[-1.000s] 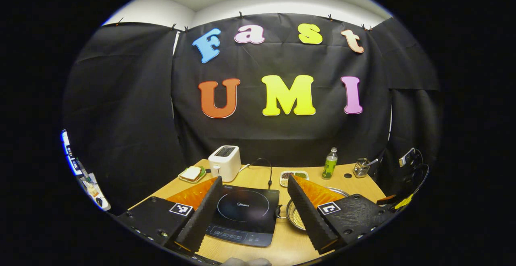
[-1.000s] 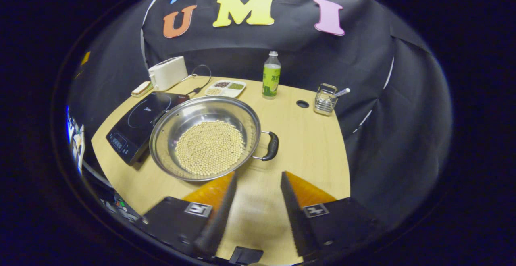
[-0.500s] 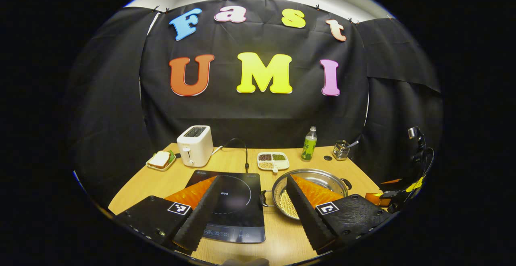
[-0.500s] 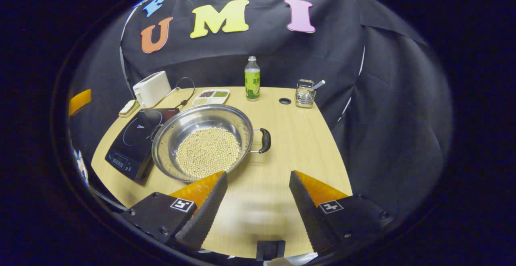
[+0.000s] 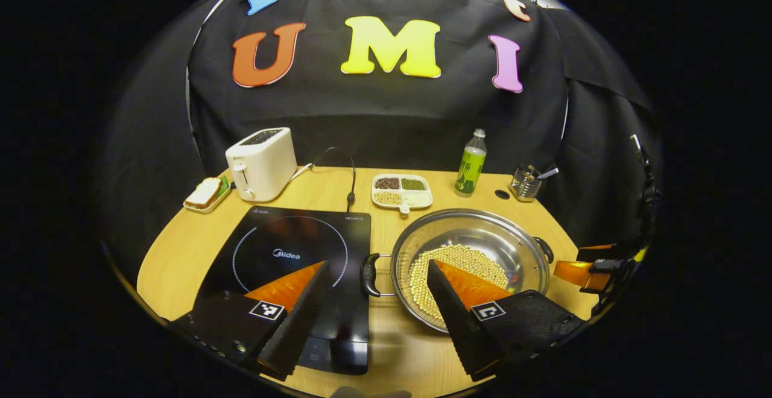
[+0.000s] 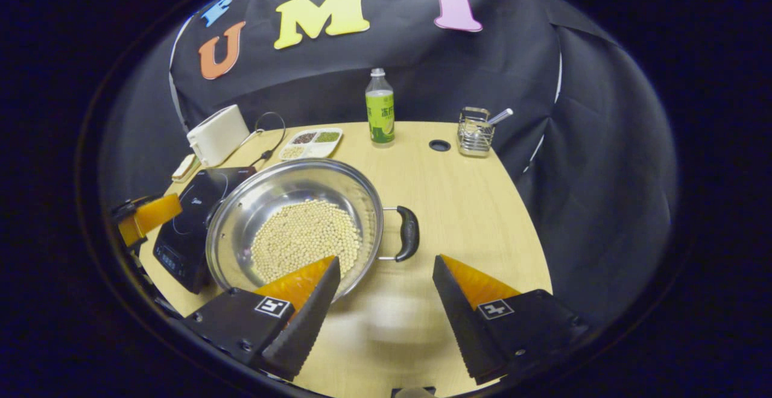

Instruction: First push the handle of the pot to place it horizontally, then grasp the pot with both hands and set it on the induction cooktop.

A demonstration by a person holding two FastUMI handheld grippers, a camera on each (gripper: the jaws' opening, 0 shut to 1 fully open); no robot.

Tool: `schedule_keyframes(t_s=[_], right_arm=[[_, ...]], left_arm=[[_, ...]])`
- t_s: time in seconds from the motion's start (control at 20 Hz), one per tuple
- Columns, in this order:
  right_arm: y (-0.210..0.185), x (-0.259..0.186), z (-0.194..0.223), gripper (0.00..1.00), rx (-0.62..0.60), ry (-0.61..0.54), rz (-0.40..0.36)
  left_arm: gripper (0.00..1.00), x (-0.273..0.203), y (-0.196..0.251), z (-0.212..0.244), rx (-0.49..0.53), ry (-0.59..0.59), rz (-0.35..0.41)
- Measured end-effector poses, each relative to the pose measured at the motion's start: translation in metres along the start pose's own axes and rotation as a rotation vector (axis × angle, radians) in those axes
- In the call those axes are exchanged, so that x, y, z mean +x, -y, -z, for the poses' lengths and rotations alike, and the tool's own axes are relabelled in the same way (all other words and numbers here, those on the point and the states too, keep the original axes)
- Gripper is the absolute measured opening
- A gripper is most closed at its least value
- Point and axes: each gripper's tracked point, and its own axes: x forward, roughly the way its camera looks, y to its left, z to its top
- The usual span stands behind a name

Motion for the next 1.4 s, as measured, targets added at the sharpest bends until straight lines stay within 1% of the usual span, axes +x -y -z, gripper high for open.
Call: schedule_keyframes(t_s=[0.05, 0.1, 0.15, 0.2, 0.25, 0.35, 0.45, 0.5, 0.55, 0.6, 0.65, 0.7, 0.75, 0.8, 0.9, 1.0, 1.05, 1.1, 1.15, 1.25, 1.35, 1.4], right_arm=[[0.001, 0.01, -0.004, 0.98, -0.007, -0.008, -0.004], [0.003, 0.02, -0.006, 1.0, -0.018, -0.024, -0.01], [0.005, 0.03, -0.007, 1.0, -0.025, -0.037, -0.015], [0.006, 0.038, -0.008, 0.98, -0.03, -0.051, -0.019], [0.008, 0.046, -0.009, 1.0, -0.036, -0.063, -0.024], [0.011, 0.058, -0.009, 1.0, -0.039, -0.088, -0.03], [0.007, 0.069, -0.008, 0.96, -0.034, -0.116, -0.055], [0.006, 0.074, -0.008, 0.92, -0.035, -0.125, -0.061], [0.005, 0.078, -0.007, 0.92, -0.039, -0.137, -0.069], [0.004, 0.081, -0.007, 0.92, -0.047, -0.15, -0.07], [0.003, 0.085, -0.002, 0.91, -0.059, -0.174, -0.07], [0.001, 0.084, -0.001, 0.88, -0.067, -0.192, -0.07], [0.005, 0.086, 0.0, 0.82, -0.069, -0.199, -0.047], [0.004, 0.087, 0.0, 0.74, -0.06, -0.207, -0.032], [0.005, 0.084, 0.003, 0.7, -0.066, -0.249, -0.021], [0.003, 0.082, 0.008, 0.69, -0.04, -0.294, 0.013], [0.003, 0.082, 0.005, 0.68, -0.025, -0.296, 0.025], [0.004, 0.081, 0.007, 0.67, -0.035, -0.303, 0.015], [0.003, 0.081, 0.007, 0.66, -0.028, -0.302, 0.006], [0.003, 0.081, 0.006, 0.65, -0.013, -0.289, 0.004], [0.002, 0.079, 0.005, 0.63, -0.014, -0.275, 0.001], [0.002, 0.077, 0.004, 0.59, -0.019, -0.275, -0.005]], left_arm=[[0.96, 0.011, 0.001, 0.007, -0.001, -0.028, -0.007], [0.96, 0.021, 0.001, 0.012, 0.002, -0.047, -0.018], [0.96, 0.032, -0.001, 0.018, 0.004, -0.069, -0.029], [0.95, 0.041, -0.001, 0.024, -0.003, -0.098, -0.034], [0.95, 0.049, 0.0, 0.028, -0.008, -0.108, -0.035], [0.95, 0.062, -0.006, 0.035, 0.0, -0.142, -0.057], [0.95, 0.075, -0.009, 0.043, -0.005, -0.172, -0.059], [0.95, 0.077, -0.012, 0.042, 0.004, -0.17, -0.083], [0.82, 0.077, -0.01, 0.038, 0.012, -0.169, -0.074], [0.9, 0.081, -0.011, 0.041, 0.023, -0.176, -0.089], [0.88, 0.081, -0.012, 0.041, 0.034, -0.183, -0.1], [0.86, 0.081, -0.013, 0.042, 0.037, -0.191, -0.109], [0.81, 0.083, -0.012, 0.041, 0.031, -0.192, -0.108], [0.8, 0.082, -0.011, 0.043, 0.023, -0.204, -0.106], [0.75, 0.081, -0.009, 0.042, 0.005, -0.222, -0.111], [0.72, 0.081, -0.007, 0.04, -0.002, -0.237, -0.123], [0.7, 0.083, -0.008, 0.038, 0.006, -0.239, -0.124], [0.77, 0.083, -0.008, 0.04, -0.001, -0.255, -0.121], [0.66, 0.085, -0.008, 0.038, -0.01, -0.255, -0.114], [0.63, 0.084, -0.008, 0.038, -0.012, -0.262, -0.102], [0.59, 0.078, -0.009, 0.037, -0.023, -0.288, -0.111], [0.59, 0.082, -0.008, 0.04, -0.034, -0.3, -0.11]])
